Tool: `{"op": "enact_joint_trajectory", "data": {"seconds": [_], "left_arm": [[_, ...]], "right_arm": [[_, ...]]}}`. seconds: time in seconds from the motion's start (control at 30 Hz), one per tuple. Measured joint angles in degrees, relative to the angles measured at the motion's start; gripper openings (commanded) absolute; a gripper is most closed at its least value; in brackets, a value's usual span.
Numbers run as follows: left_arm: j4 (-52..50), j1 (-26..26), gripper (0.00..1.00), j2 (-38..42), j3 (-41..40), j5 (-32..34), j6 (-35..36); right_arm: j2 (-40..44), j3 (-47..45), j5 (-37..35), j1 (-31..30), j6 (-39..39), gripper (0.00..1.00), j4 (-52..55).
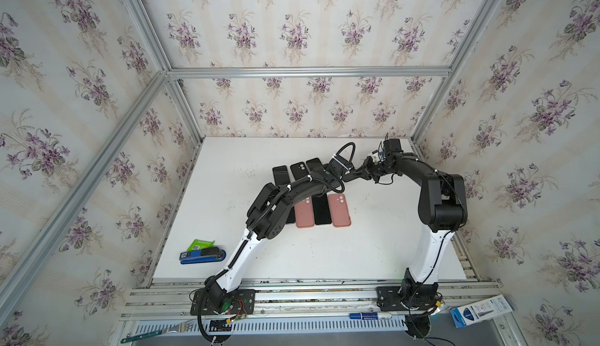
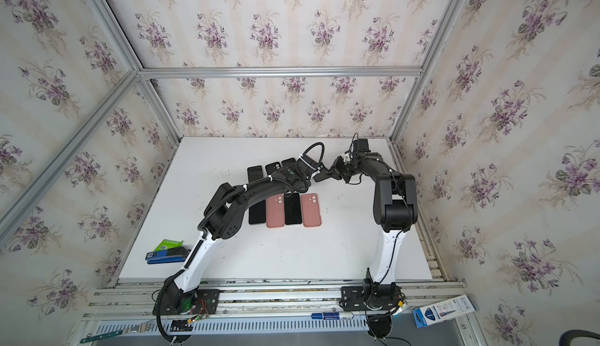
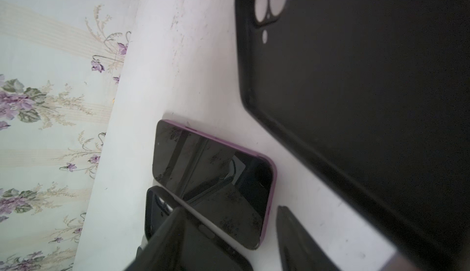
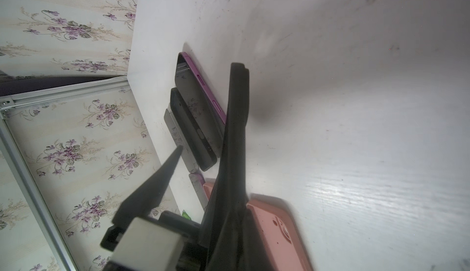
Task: Take the phone out of the phone case
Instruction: Place the phone at the top-center of the table, then place the phone case at the top-center of the table.
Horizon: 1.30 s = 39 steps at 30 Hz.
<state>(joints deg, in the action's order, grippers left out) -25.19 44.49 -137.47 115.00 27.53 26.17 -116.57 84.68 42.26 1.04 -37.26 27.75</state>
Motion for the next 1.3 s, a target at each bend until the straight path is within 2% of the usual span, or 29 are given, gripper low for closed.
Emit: {"op": "enact_joint_trajectory", "data": {"seconds": [0.13, 0.23, 0.4, 0.63, 0.87, 1.13, 1.3], "left_arm": [[0.2, -1.46, 0.92, 8.76, -3.5, -1.14, -6.73], [1.2, -2.86, 0.99, 18.14, -8.5, -2.86, -13.16], [1.7, -4.85, 1.0, 30.4, -18.71, -8.63, -23.41], [0.66, -10.47, 1.0, 44.81, -32.2, -17.03, -36.68], [-1.68, -13.49, 1.0, 49.81, -35.06, -24.22, -44.19], [-3.52, -15.13, 1.0, 51.52, -35.01, -28.11, -47.12], [-4.35, -15.76, 1.0, 51.52, -34.29, -28.65, -47.45]], "right_arm": [[-1.66, 0.02, -0.35, -0.2, 0.17, 0.0, -1.84], [-2.6, -0.28, -0.76, -0.72, -0.48, 0.0, -5.88], [-4.92, -1.33, -1.27, -2.16, -1.77, 0.0, -13.53], [-8.57, -3.8, -2.86, -3.54, -5.31, 0.0, -25.11], [-10.78, -6.05, -5.66, -7.04, -9.55, 0.0, -33.73], [-9.09, -13.2, -6.78, -7.63, -12.07, 0.0, -43.06], [-8.33, -12.44, -7.37, -6.34, -10.54, 0.0, -40.41]]}}
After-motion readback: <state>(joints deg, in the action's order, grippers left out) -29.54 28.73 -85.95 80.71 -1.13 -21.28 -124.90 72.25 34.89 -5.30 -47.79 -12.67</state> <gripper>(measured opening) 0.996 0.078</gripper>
